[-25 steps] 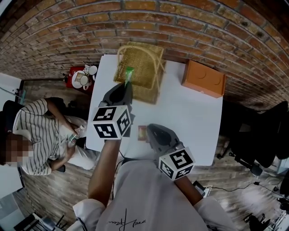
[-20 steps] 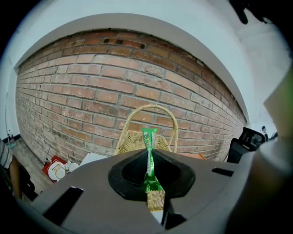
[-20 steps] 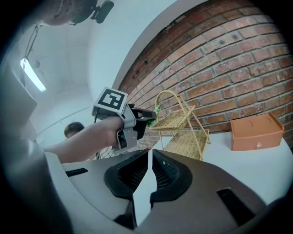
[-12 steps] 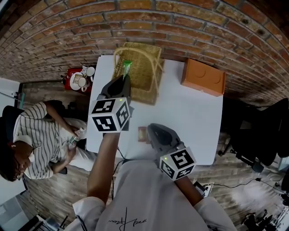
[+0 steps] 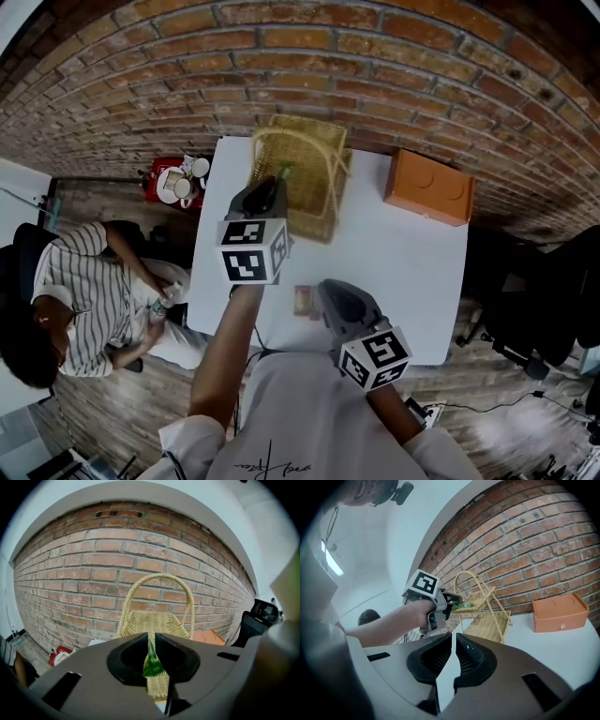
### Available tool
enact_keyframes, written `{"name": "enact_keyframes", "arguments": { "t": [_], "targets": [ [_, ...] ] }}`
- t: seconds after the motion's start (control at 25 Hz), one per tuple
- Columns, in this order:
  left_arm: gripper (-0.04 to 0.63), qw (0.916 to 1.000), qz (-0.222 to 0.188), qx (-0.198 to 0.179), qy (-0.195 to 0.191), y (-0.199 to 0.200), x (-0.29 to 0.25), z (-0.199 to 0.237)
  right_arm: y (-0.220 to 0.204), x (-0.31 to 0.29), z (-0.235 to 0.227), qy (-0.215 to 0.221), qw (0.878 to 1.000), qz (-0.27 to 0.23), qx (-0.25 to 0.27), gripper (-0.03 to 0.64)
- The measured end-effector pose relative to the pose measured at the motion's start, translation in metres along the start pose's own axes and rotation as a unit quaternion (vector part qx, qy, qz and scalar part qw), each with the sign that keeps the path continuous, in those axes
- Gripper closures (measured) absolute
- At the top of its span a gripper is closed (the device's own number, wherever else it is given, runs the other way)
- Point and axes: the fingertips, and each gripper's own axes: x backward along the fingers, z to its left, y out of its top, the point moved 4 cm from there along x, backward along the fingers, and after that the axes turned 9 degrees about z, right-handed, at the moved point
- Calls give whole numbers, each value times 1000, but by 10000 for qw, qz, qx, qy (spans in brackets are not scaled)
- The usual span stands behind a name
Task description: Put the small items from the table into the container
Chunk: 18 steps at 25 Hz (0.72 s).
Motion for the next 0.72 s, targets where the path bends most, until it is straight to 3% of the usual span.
{"name": "enact_keyframes", "arguments": {
  "t": [0.36,0.72],
  "targets": [
    [520,9999,-98,68,46,3,3,3,1,2,-2,-8,10000,-46,0,594],
    [520,9992,-365,97,131,3,26,-2,-2,11,4,51,9999,-73,105,594]
  ]
}}
